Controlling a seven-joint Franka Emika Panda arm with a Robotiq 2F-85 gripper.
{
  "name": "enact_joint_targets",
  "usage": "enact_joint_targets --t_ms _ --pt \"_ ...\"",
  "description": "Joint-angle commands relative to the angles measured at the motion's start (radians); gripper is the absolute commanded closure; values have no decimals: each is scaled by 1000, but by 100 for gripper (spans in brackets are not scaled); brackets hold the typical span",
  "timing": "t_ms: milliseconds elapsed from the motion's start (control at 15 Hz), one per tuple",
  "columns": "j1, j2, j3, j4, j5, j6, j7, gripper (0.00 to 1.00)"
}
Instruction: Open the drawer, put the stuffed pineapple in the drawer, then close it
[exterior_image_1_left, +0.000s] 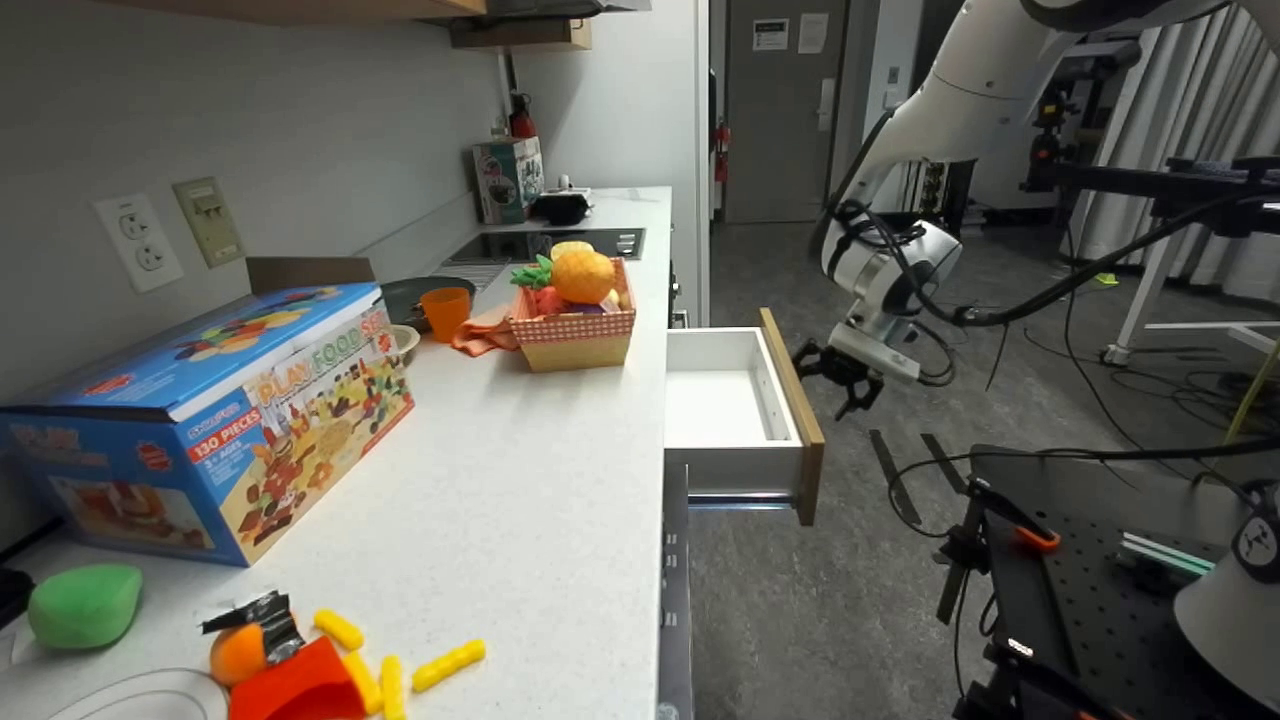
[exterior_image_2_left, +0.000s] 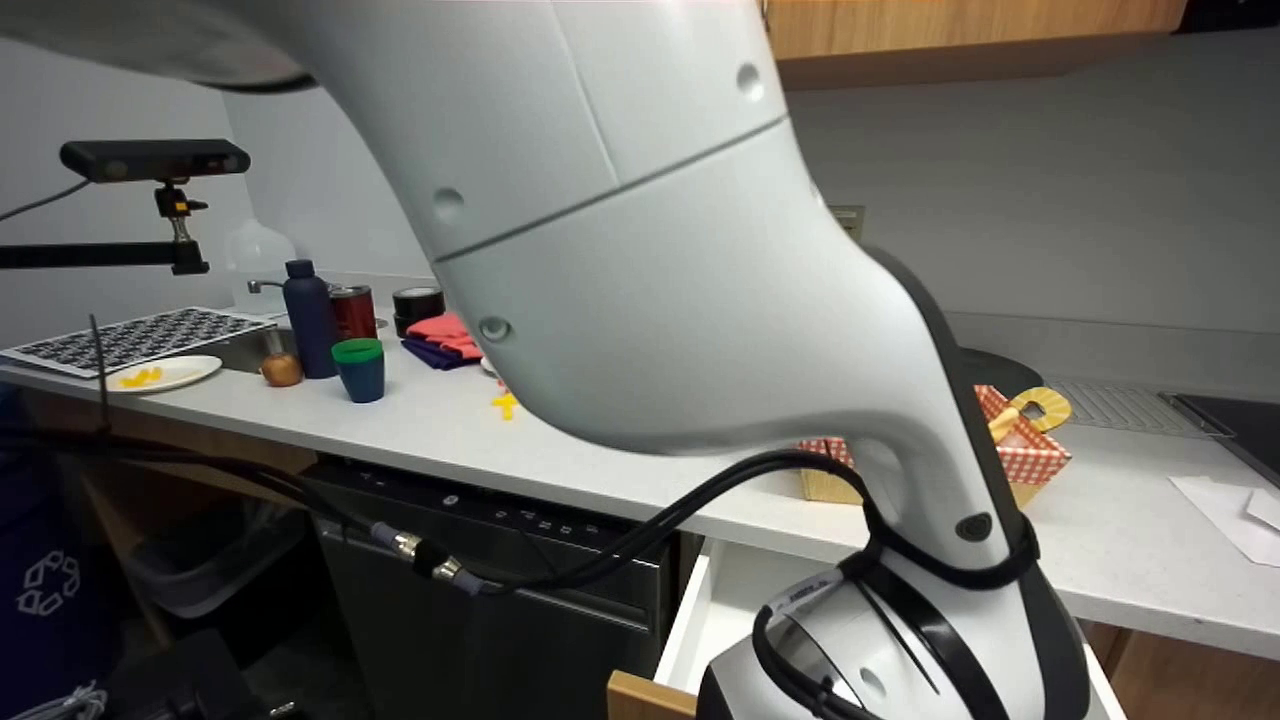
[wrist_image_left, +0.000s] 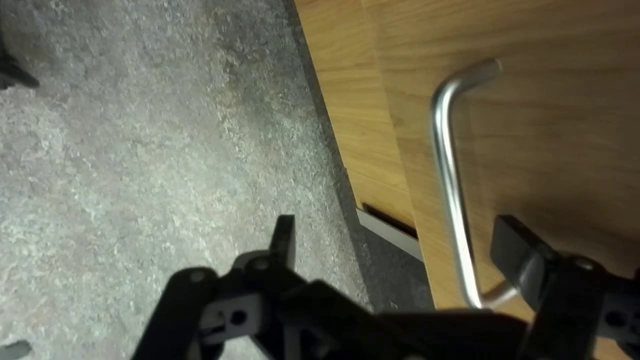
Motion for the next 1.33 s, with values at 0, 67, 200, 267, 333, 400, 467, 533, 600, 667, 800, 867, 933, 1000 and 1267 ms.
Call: enact_joint_targets --t_ms 0,67,200,267,333,400,467,533,600,667,800,867,933,1000,1267 --pt "72 -169 -6 -111 46 157 -94 0" --pt "101 -208 -12 -133 34 209 -94 0" --pt "139 -286 -31 -183 -20 305 -87 0" --pt "168 -323 -43 -217 -68 349 -52 0" --pt "188 -353 -49 -239 -100 386 -41 0" --pt "210 -375 -59 -259 -144 414 -25 0" --pt "226 -390 -67 -270 -179 434 -20 0" --pt "247 -394 -74 -272 -216 453 -12 0" --pt "271 -402 -83 -275 -255 465 -6 0" --pt "294 -409 -94 -278 -293 478 -5 0" --pt "371 -422 -149 -296 -417 472 5 0" --pt "375 -453 -149 -323 -525 431 72 0" --pt "327 -394 -112 -263 -398 456 1 0" --pt "347 -401 -121 -275 -456 455 39 0" --pt "363 -418 -128 -301 -496 455 60 0"
